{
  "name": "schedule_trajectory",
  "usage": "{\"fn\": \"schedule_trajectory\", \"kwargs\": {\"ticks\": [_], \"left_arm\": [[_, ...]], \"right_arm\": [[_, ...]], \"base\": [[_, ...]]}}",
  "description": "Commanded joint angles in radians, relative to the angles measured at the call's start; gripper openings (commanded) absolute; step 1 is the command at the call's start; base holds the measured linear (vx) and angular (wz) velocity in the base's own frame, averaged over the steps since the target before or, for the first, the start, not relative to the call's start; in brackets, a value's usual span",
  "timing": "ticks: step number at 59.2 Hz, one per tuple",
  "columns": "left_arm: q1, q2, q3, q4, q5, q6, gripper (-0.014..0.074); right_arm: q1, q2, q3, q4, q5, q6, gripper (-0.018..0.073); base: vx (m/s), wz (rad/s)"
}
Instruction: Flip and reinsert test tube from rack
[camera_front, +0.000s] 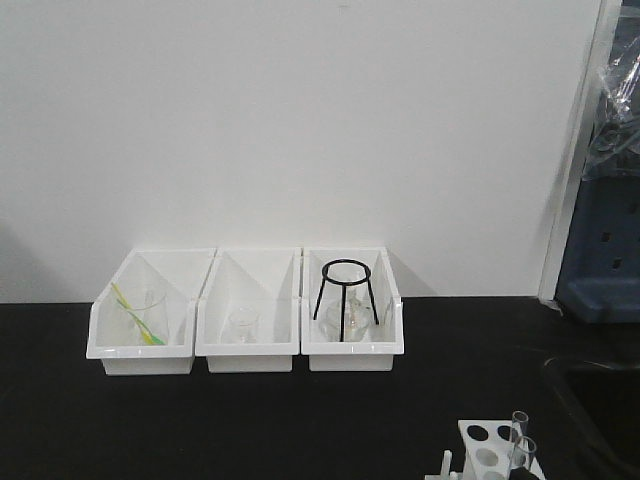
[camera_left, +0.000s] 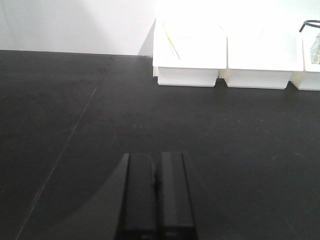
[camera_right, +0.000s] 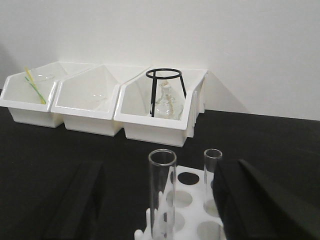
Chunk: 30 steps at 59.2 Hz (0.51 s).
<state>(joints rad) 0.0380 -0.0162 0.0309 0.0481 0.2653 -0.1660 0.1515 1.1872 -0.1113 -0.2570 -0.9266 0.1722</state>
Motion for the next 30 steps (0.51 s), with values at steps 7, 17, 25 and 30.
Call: {"fn": "schedule_trajectory", "kwargs": {"ticks": [7,17,25,30], "left_arm": [[-0.003,-0.011,0.002,-0.005,-0.085,0.000,-0.0006],[-0.003,-0.011,0.002,-0.005,-0.085,0.000,-0.0006],[-0.003,-0.011,0.002,-0.005,-0.085,0.000,-0.0006],[-0.003,-0.011,0.002,-0.005,-0.085,0.000,-0.0006]], "right_arm": [[0.000,0.171,-0.060,0.010,-0.254,-0.050,0.0505],[0.000,0.303,-0.129,0.002,-0.310,-0.048,0.0502],[0.000,0.351,-0.142,0.001,-0.337,-0.047,0.0474],[0.000,0.360,-0.142,0.001,-0.340,-0.047,0.0422]], "base": [[0.00,0.00],[0.00,0.00],[0.00,0.00],[0.00,0.00]]}}
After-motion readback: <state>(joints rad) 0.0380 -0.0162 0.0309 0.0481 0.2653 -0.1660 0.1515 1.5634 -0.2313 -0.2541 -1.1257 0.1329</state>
